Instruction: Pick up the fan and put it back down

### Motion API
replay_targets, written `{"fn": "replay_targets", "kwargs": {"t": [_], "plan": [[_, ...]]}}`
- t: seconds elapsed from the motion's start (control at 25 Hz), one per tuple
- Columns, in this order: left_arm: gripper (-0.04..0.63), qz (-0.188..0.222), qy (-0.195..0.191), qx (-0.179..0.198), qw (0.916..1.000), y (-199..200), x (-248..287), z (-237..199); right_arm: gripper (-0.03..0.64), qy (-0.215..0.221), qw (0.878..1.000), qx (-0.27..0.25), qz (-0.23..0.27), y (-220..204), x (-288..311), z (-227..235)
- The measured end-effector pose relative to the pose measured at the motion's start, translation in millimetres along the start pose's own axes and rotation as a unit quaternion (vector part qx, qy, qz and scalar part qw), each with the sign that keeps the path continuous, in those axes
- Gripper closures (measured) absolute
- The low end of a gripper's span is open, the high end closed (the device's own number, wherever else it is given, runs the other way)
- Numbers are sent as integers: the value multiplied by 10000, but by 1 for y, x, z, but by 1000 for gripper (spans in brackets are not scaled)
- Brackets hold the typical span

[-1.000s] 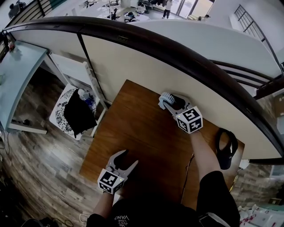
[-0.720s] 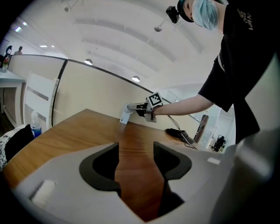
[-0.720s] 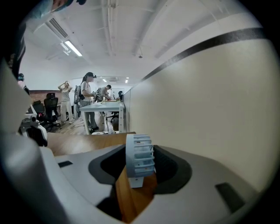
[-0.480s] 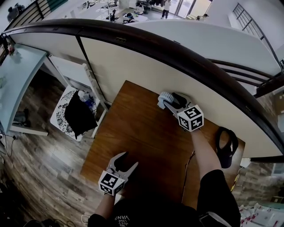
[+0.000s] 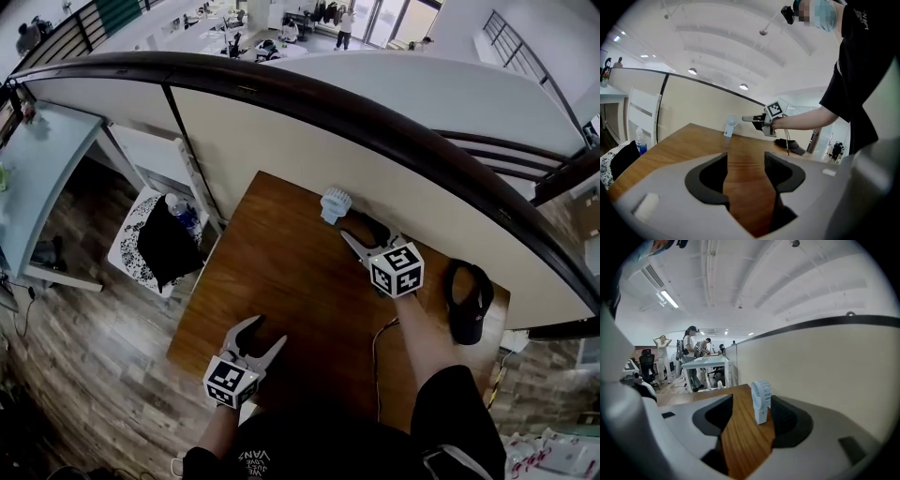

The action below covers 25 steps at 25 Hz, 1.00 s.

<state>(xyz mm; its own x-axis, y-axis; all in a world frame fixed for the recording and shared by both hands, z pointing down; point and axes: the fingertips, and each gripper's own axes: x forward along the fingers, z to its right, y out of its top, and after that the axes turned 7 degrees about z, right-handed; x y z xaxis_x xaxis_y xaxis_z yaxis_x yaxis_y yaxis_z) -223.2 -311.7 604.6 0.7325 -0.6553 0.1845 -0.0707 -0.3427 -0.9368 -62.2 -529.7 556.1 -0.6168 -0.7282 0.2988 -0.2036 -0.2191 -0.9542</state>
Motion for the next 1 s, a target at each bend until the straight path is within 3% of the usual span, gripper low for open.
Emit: {"fn": "replay_targets", "kwargs": {"t": [0.64, 1.0], "plan": [[362, 415, 223, 242, 9986, 29, -17, 63, 394, -311, 9931, 969, 588, 0, -142, -64], [362, 622, 337, 359, 9968, 38, -29, 114, 394, -200, 9918, 982, 798, 5, -217, -93]]}}
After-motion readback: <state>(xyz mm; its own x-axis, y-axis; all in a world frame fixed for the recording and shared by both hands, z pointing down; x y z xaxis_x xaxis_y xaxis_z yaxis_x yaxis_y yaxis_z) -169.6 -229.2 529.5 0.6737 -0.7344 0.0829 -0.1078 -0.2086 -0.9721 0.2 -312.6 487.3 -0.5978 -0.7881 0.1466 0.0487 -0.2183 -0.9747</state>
